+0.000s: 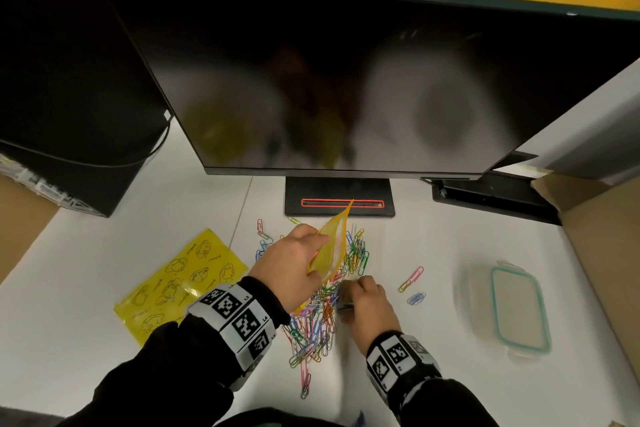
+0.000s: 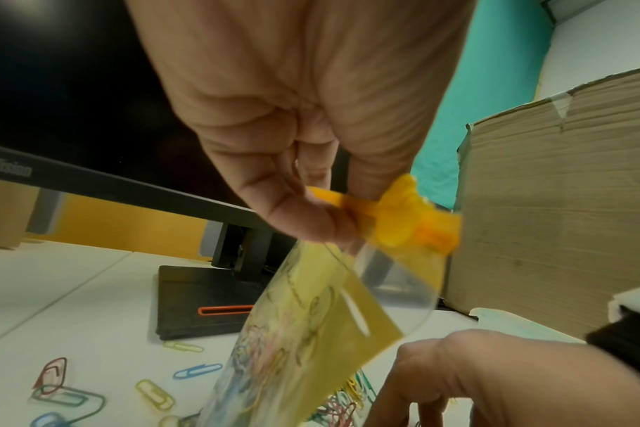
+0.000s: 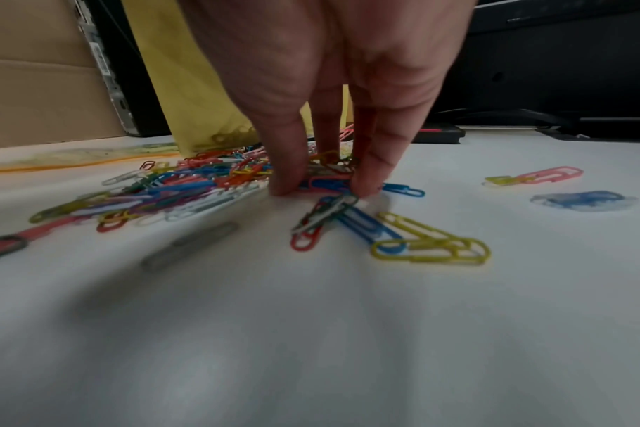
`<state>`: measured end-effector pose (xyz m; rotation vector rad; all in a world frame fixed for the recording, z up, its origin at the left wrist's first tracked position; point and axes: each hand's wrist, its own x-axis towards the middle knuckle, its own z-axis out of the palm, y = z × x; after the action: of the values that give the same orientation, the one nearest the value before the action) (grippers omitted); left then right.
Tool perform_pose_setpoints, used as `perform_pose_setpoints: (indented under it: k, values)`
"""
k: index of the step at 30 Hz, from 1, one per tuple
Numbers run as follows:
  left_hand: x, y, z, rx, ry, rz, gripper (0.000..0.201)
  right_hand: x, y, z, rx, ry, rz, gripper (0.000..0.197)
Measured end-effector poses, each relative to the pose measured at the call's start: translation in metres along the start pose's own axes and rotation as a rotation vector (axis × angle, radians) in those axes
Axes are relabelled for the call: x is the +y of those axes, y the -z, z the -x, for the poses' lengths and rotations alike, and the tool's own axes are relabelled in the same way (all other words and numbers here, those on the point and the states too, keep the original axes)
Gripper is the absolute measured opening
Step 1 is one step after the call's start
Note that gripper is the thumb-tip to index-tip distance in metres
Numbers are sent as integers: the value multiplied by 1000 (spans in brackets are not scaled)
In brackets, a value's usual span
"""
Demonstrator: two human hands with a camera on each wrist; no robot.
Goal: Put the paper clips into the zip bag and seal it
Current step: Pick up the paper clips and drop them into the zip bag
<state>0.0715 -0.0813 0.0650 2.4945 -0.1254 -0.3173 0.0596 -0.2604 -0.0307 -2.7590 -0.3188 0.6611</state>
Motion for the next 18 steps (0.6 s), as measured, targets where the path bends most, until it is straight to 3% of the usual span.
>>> perform_pose_setpoints:
  k: [4, 12, 16, 18]
  values:
    - [-1, 2, 1, 7, 3, 1, 53, -3, 1, -2, 5, 36, -23, 33]
    - [1, -2, 1, -16, 29, 61, 60, 5, -1, -1, 38, -8, -21, 25]
    - [0, -1, 1, -20, 47, 72, 65, 3, 24, 6, 265, -112, -397, 8]
    - [0, -2, 1, -27, 45, 71, 67, -7, 48, 13, 370, -149, -678, 13]
